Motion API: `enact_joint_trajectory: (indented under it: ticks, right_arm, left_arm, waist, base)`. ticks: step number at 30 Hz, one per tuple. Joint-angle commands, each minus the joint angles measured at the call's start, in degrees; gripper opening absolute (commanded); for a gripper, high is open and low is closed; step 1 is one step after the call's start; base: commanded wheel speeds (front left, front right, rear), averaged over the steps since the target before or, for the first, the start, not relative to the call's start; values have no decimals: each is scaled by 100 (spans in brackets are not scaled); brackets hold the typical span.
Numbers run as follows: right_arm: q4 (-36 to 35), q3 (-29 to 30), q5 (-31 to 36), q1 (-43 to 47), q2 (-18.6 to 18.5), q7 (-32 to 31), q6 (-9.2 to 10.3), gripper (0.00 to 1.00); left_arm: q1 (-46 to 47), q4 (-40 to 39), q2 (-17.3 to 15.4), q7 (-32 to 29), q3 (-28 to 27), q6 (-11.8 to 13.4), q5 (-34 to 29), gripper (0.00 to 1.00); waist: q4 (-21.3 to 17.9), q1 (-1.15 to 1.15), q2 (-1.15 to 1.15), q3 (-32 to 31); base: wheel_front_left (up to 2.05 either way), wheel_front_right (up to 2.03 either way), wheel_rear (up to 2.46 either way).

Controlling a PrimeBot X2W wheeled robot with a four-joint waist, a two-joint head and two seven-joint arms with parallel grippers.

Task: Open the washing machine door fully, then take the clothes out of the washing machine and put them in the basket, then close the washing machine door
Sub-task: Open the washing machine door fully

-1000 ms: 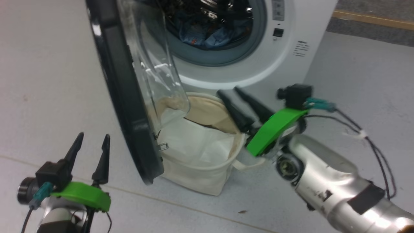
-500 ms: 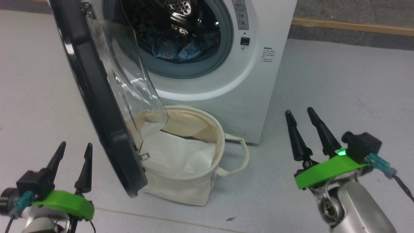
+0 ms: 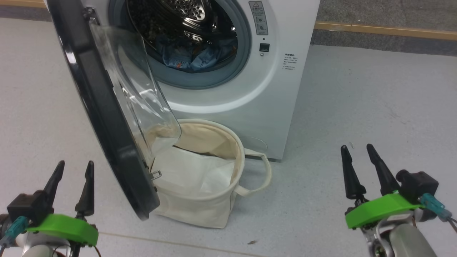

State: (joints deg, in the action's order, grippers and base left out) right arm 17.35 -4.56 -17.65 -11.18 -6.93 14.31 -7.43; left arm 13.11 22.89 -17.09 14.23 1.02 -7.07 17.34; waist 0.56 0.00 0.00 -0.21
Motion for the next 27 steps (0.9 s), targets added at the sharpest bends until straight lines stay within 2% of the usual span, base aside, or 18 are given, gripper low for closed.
enact_joint_trajectory:
  ticks: [1,8,18,27]
  right_arm:
    - [-234,-99,56,-15,61,68,-6,100]
    - [-380,-111,122,-3,159,69,-6,100]
    - [-338,-57,609,-27,166,69,-6,100]
    - [-259,-73,613,-56,204,69,-6,100]
  left_arm:
    - [232,-180,-223,35,-236,26,44,100]
    - [261,-158,-172,44,-198,49,87,100]
    - [294,-77,-198,53,-165,64,118,100]
    - [298,-81,-201,62,-139,64,146,100]
  waist:
    - [-4,0,0,11]
    - [-25,0,0,24]
    - [-3,0,0,32]
    - [9,0,0,41]
  base:
    - [0,0,0]
    - [0,0,0]
    - [0,0,0]
    - [0,0,0]
